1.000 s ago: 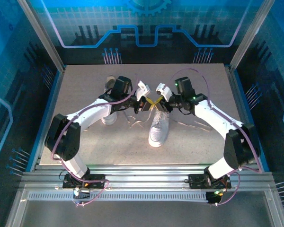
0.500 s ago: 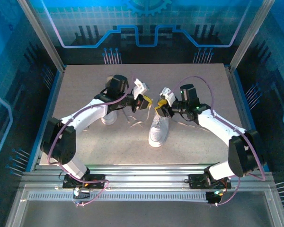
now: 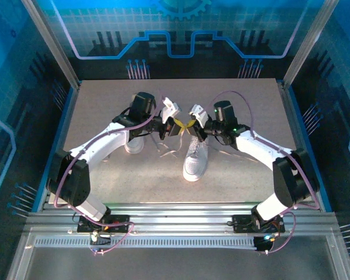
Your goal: Tie the shoes
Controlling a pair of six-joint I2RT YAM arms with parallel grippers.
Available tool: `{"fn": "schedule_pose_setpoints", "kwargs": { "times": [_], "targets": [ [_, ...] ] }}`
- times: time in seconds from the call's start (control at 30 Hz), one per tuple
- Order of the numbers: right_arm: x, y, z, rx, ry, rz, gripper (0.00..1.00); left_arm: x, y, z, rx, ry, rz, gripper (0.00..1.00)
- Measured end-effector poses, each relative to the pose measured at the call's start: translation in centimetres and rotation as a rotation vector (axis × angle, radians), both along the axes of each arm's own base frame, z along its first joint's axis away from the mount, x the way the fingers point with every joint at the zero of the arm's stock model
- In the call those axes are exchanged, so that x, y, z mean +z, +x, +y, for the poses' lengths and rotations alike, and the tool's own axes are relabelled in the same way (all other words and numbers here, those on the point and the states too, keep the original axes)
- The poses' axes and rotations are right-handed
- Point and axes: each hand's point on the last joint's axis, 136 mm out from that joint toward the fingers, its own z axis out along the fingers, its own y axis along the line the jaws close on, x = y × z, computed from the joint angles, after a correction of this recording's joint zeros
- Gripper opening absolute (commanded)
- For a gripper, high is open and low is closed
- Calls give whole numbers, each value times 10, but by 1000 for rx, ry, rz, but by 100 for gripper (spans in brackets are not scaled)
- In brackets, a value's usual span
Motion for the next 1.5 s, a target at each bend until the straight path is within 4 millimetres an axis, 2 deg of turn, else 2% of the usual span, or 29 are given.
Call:
{"fn": "schedule_pose_setpoints", "kwargs": {
  "times": [0.17,0.27,0.37,0.43,0.57,0.73,0.93,1.17,1.27,1.37,1.4,1.43,1.5],
  "targets": [
    [0,-1,-5,-19,-18,4,0,0,3,3,4,3,-11,1],
    [8,-6,-12,-27,-28,3,0,-4,3,6,9,9,-16,21],
    [23,-7,-22,-43,-37,-11,0,-7,4,7,13,13,-20,30],
    [29,-8,-28,-54,-43,-20,0,-7,5,7,15,10,-29,31],
    [28,-11,-36,-65,-60,-5,0,-3,7,5,12,-2,-52,33],
    [24,-14,-38,-62,-73,15,0,-8,6,-10,-33,5,-70,37],
    [21,-16,-38,-50,-84,18,0,-13,-3,-27,-93,8,-99,39],
    [20,-20,-37,-29,-85,24,0,-11,8,-36,-104,-2,-123,39],
    [19,-21,-37,-23,-85,26,0,-9,11,-39,-109,-6,-131,32],
    [20,-20,-39,-27,-86,22,0,-8,11,-42,-127,-15,-126,20],
    [20,-19,-40,-31,-86,21,0,-8,10,-43,-136,-17,-127,19],
    [20,-18,-41,-34,-87,21,0,-9,10,-45,-145,-18,-126,19],
    [19,-17,-43,-39,-92,20,0,-9,10,-46,-157,-19,-126,26]
  ]
}}
